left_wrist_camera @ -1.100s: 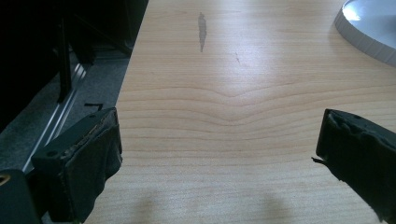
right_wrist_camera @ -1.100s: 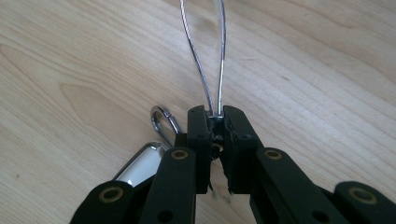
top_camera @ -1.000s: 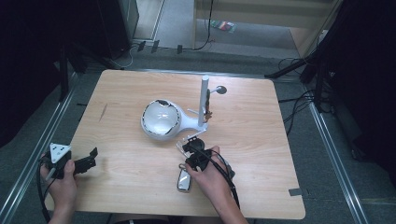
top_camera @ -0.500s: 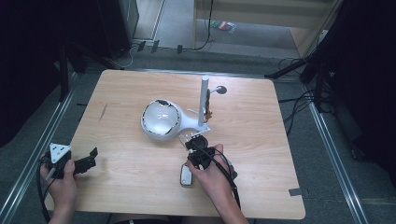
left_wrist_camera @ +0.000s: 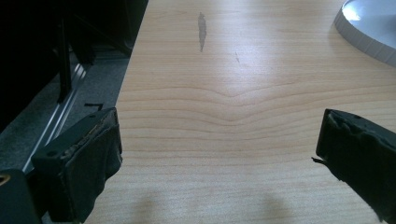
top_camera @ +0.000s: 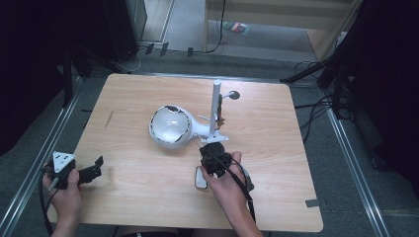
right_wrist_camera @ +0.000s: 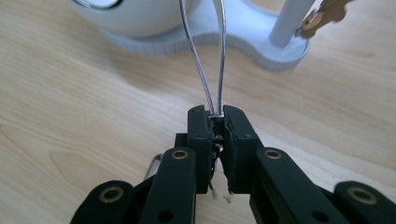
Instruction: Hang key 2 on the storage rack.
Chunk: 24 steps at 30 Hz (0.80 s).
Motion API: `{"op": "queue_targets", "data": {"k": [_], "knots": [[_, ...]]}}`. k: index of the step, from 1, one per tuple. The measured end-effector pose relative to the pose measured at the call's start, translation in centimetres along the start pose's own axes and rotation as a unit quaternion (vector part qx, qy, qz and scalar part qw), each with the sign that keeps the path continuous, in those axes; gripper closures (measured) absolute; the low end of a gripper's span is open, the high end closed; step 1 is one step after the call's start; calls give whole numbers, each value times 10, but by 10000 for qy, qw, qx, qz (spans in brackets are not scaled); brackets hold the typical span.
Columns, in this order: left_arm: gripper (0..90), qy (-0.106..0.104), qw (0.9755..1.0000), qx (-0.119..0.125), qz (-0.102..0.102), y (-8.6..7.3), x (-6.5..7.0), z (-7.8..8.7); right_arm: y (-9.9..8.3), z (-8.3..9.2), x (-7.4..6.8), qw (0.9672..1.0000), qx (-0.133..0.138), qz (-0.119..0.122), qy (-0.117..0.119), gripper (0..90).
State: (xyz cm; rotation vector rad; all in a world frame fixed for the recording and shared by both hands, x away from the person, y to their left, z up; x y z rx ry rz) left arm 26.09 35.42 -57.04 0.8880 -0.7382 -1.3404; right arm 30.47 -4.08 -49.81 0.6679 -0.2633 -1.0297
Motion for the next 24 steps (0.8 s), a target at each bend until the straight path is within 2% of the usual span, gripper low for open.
{"op": "queue_targets", "data": {"k": [9, 11, 15, 24], "knots": [[4, -5, 10000, -9, -2, 0, 0, 0, 5, 11, 0, 9979, 632, 4, -134, 832], [4, 0, 10000, 1, 2, 0, 0, 0, 5, 12, 0, 9976, 673, 5, -150, 832], [4, 0, 10000, 1, 0, 0, 0, 0, 6, 17, 0, 9945, 1012, 47, -252, 832], [4, -7, 10000, -8, -2, 0, 0, 0, 8, 27, -2, 9905, 1347, 105, -247, 832]]}}
Point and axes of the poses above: each handheld gripper's, and its own axes: z roughly backward along the jaws, y roughly out of its top, x roughly to its right, the point moved 4 cm from there along -z, roughly forward along the jaws, and after that the axes turned 7 degrees about y, right-handed, at the moved point
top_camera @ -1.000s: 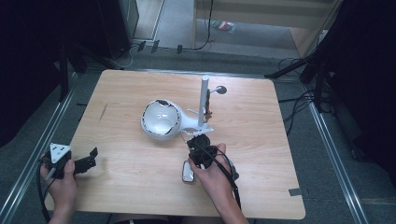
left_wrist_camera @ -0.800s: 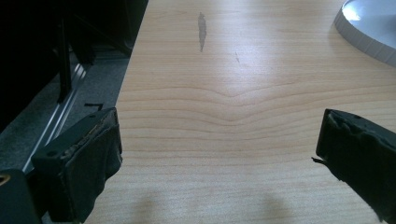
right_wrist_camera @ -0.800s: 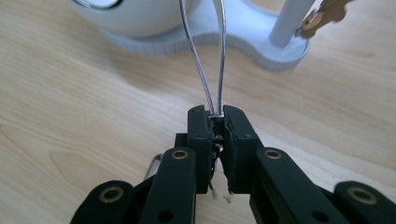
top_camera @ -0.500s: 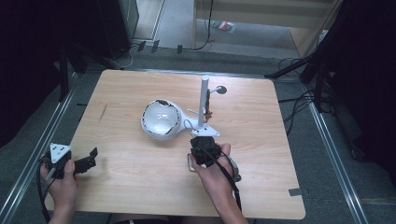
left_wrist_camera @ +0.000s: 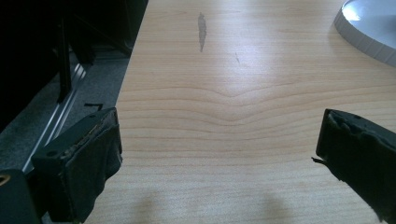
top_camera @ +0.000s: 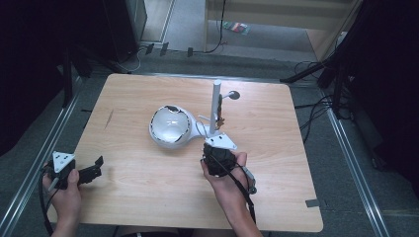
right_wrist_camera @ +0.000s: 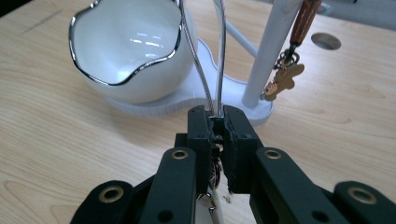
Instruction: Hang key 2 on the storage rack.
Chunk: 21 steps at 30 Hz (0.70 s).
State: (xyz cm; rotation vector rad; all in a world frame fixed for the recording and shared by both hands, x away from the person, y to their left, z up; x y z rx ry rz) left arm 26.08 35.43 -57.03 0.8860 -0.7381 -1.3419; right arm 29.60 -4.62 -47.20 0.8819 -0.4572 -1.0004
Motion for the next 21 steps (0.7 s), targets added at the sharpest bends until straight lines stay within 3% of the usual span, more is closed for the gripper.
{"op": "queue_targets", "data": {"k": [3, 10, 21], "knots": [[4, 2, 10000, 11, 8, 0, 0, 0, 3, 5, -1, 9996, 275, 75, -18, 832], [4, 0, 10000, 10, 11, 0, 0, 0, 6, 12, -1, 9985, 528, 110, -69, 832], [4, 1, 10000, 8, 11, 0, 0, 0, 12, 23, 1, 9941, 1050, 159, -228, 832]]}}
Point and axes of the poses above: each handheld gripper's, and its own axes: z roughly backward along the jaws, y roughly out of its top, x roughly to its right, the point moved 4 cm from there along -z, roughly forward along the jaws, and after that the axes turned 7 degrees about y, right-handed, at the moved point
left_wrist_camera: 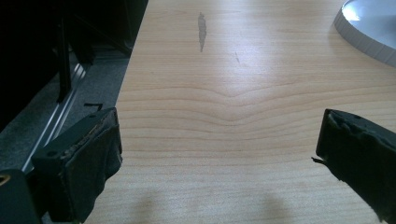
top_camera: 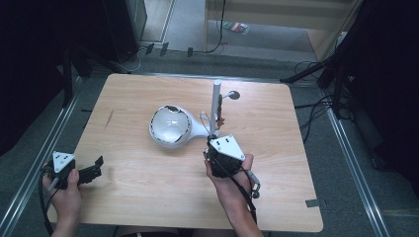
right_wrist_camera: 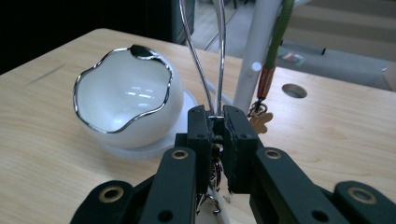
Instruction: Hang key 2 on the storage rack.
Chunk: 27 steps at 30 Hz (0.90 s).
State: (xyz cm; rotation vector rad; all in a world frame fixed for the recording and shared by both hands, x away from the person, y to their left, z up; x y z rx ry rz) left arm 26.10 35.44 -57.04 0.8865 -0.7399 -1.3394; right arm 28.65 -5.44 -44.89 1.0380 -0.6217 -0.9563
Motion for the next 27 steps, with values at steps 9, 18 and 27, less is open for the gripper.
{"op": "queue_targets", "data": {"k": [9, 18, 27], "knots": [[4, -2, 10000, -7, -2, 0, 0, 0, 2, 3, 6, 9993, 307, 28, -193, 832], [3, -6, 10000, -7, 5, 0, 0, 0, 0, -1, 12, 9992, 305, -51, -237, 831], [4, -26, 10000, 21, -3, 0, 0, 1, -3, -8, 19, 9994, 220, -140, -242, 831]]}}
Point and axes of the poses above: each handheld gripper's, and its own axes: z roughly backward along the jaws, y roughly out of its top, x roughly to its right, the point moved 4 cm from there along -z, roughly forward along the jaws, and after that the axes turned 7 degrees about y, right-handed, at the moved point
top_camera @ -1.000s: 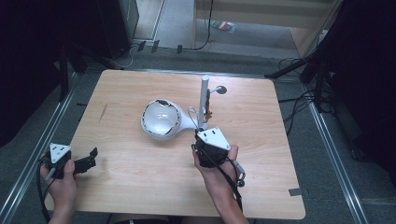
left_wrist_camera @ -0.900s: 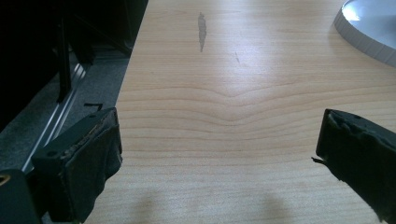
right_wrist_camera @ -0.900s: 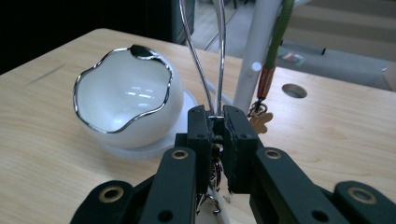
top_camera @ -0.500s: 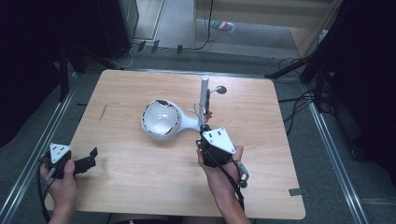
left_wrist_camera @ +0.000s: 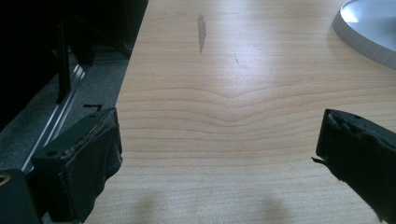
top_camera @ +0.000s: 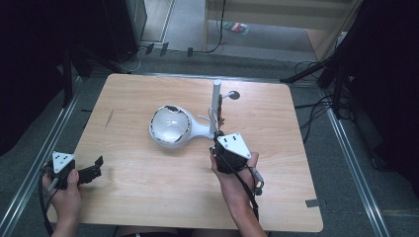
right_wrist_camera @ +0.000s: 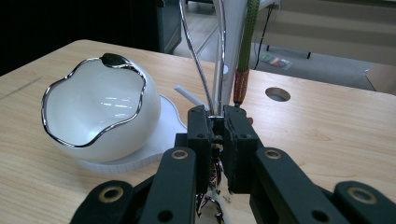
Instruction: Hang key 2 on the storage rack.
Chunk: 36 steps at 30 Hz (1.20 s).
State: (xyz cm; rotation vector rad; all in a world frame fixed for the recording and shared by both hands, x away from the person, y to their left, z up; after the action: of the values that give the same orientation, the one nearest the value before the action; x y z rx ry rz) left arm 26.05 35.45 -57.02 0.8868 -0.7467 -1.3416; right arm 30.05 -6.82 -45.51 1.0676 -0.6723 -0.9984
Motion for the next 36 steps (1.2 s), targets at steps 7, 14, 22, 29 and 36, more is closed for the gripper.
{"op": "queue_targets", "data": {"k": [7, 14, 22, 29, 36], "knots": [[4, -33, 10000, 33, 23, 0, 0, 0, -4, -8, 4, 10000, -79, 11, 6, 831], [4, -118, 9999, 50, 100, -1, -2, 2, -7, -16, 8, 9999, -156, -5, -15, 831], [4, -150, 9998, 64, 102, -1, -2, 4, -12, -23, 12, 9997, -249, -31, -62, 831], [4, -154, 9998, 57, 81, -1, -1, 4, -18, -29, 16, 9993, -349, -94, -77, 831], [4, -172, 9998, 70, 84, -2, -1, 5, -22, -35, 20, 9989, -439, -137, -82, 831]]}}
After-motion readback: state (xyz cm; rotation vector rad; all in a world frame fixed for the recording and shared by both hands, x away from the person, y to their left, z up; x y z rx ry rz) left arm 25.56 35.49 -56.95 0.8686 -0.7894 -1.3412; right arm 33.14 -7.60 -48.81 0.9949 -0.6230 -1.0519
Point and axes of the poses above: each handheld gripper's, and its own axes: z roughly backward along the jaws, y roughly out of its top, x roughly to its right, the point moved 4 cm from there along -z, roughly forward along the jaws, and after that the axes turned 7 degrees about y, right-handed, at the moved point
